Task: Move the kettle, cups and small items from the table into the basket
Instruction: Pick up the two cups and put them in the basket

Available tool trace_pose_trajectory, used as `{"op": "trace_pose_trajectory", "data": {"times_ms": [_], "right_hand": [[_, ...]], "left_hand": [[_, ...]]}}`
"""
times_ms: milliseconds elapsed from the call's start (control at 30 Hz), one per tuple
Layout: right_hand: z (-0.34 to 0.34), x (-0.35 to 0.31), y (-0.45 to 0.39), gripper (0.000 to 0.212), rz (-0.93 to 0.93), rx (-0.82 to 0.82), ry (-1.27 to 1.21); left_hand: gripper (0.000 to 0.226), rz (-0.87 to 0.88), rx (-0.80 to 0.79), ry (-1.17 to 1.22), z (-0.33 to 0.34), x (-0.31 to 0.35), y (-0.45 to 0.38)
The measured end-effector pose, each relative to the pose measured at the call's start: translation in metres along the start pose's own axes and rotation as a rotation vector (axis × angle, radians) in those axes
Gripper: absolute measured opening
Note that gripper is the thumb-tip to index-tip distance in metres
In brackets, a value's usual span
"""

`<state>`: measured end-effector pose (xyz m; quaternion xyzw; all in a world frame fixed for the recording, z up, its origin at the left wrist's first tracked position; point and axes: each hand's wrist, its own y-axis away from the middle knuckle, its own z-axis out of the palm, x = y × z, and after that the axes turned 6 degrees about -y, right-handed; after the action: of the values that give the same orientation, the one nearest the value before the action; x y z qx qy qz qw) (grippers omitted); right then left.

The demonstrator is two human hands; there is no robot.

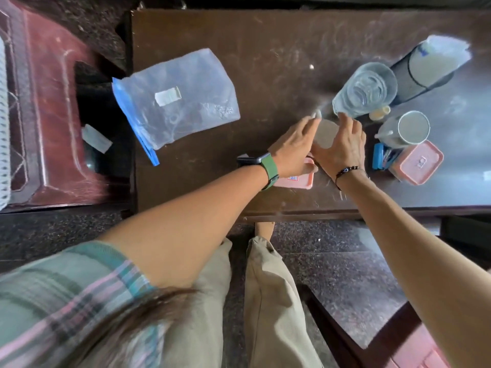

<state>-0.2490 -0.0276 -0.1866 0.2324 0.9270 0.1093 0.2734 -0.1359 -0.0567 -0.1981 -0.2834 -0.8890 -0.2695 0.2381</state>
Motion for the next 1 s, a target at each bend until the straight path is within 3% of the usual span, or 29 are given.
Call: {"op": "trace_pose_trajectory", "data": {"times_ms": [167, 233, 500, 700, 800, 1000], "right_hand": [[-0.016, 0.03, 0.0, 0.06, 0.045, 0.355, -0.063], [-0.027, 0.041, -0.004, 0.058, 0.125, 0.402, -0.051], [-0.051, 0.078, -0.027, 0.075, 0.292, 0.342, 0.194], [-0.063, 0.092, -0.049, 0.087, 0.264, 0.046, 0.286], [-0.068, 0.091, -0.059, 0.082, 0.253, -0.031, 0.279], [-0.073, 0.091, -0.067, 0.057, 0.209, 0.009, 0.272]], "left_hand": [[0.104, -0.067, 0.084, -0.066, 0.008, 0.01, -0.012], [0.104, -0.095, 0.11, -0.092, 0.01, 0.017, -0.015], [0.094, -0.162, 0.133, -0.168, 0.01, 0.03, -0.025], [0.078, -0.211, 0.122, -0.3, 0.01, 0.035, -0.03], [0.071, -0.214, 0.134, -0.338, 0.009, 0.038, -0.032], [0.067, -0.222, 0.164, -0.306, 0.003, 0.035, -0.039]]}}
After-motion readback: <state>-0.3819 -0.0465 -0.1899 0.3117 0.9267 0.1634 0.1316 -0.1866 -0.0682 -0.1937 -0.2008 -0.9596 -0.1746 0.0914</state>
